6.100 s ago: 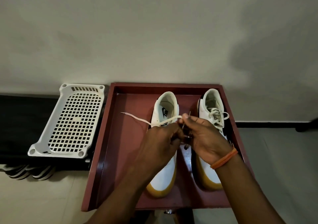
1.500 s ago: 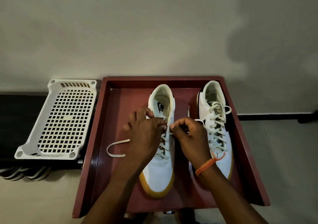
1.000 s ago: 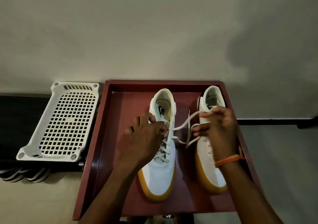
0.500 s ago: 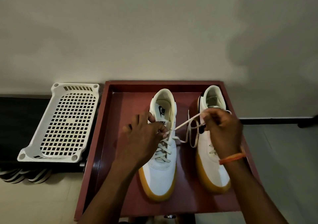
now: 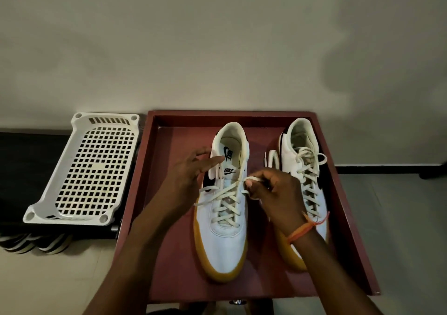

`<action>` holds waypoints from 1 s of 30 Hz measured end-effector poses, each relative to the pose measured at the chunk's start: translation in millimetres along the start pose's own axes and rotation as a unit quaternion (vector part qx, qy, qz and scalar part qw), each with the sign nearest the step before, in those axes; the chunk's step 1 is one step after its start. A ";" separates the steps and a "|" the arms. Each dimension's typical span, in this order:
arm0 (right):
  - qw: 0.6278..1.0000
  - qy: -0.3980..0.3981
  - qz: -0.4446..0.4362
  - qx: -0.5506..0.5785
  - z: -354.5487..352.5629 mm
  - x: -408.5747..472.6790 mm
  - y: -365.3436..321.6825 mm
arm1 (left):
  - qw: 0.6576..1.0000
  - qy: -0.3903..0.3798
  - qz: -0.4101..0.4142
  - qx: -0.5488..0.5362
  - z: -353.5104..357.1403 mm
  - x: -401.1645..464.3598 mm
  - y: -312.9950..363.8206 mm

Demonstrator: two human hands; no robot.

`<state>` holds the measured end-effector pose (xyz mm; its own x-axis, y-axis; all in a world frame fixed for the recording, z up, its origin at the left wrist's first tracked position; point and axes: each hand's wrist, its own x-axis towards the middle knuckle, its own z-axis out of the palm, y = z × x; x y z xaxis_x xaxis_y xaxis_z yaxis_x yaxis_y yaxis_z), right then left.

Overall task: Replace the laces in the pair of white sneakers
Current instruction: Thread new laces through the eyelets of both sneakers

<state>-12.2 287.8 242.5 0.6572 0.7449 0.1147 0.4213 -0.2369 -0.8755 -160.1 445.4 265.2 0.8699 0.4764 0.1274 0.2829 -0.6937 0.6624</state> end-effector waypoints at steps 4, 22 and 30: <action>0.984 -0.082 0.085 0.136 -20.3 6.3 -9.1 | 1.000 -0.019 -0.005 0.009 6.6 2.4 1.8; 0.963 0.201 0.143 0.109 -41.5 15.1 -4.9 | 1.000 0.022 -0.015 0.000 4.5 0.7 3.8; 0.991 0.052 0.086 0.083 -7.7 3.3 -12.8 | 0.999 0.034 -0.023 -0.018 6.4 1.9 4.0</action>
<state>-10.5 288.4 257.8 0.7755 0.6313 -0.0034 0.1932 -0.2424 -0.9507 -154.8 440.0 263.4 0.8264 0.5438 0.1465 0.3052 -0.6511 0.6950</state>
